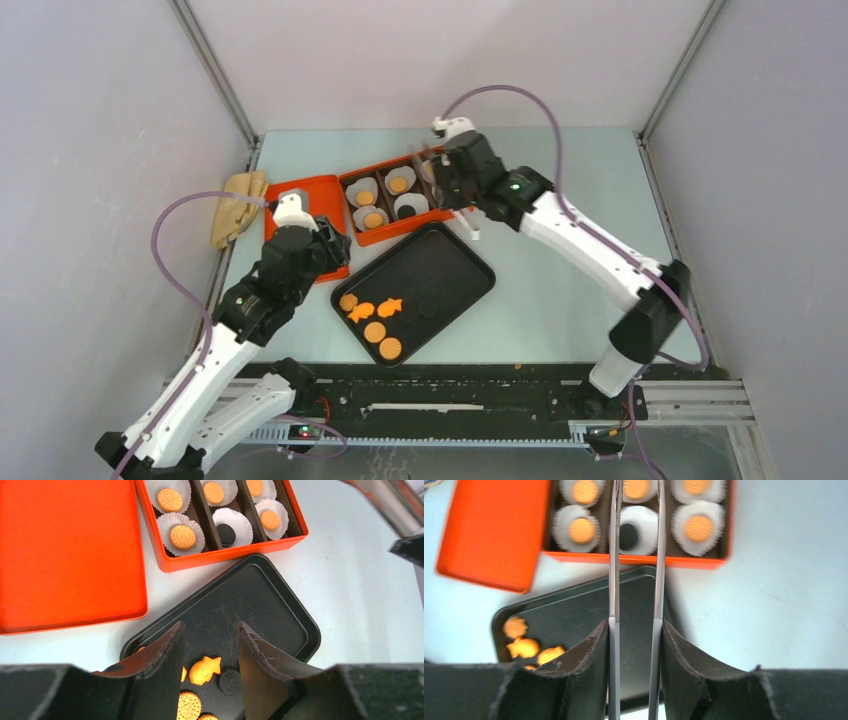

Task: Pack the cookies

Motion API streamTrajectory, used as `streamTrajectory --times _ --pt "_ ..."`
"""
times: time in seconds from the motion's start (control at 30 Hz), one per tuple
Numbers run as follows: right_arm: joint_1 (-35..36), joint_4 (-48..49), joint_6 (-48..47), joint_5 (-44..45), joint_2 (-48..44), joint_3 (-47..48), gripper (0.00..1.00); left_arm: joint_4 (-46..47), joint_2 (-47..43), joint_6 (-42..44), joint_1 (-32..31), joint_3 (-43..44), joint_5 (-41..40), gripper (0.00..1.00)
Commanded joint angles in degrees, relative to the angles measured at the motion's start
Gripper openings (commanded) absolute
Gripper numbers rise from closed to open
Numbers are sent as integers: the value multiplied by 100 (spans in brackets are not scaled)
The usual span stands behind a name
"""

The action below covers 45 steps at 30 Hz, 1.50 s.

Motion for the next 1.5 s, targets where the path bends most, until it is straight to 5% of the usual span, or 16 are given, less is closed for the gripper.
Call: streamTrajectory --times 0.0,0.2,0.63,0.87,1.2,1.47 --pt "-854 196 295 604 -685 -1193 23 397 258 128 40 360 216 47" --pt "-2381 579 470 260 -648 -2298 24 546 521 86 40 397 385 44" --pt "-3408 -206 3 -461 2355 -134 27 340 477 20 40 360 350 43" --pt "-3558 -199 184 -327 2280 -887 29 397 582 48 41 334 331 45" --pt "-3864 -981 345 473 2602 -454 56 510 670 -35 40 294 481 45" --pt "-3841 -123 118 2 1496 -1094 69 547 622 -36 40 334 500 51"
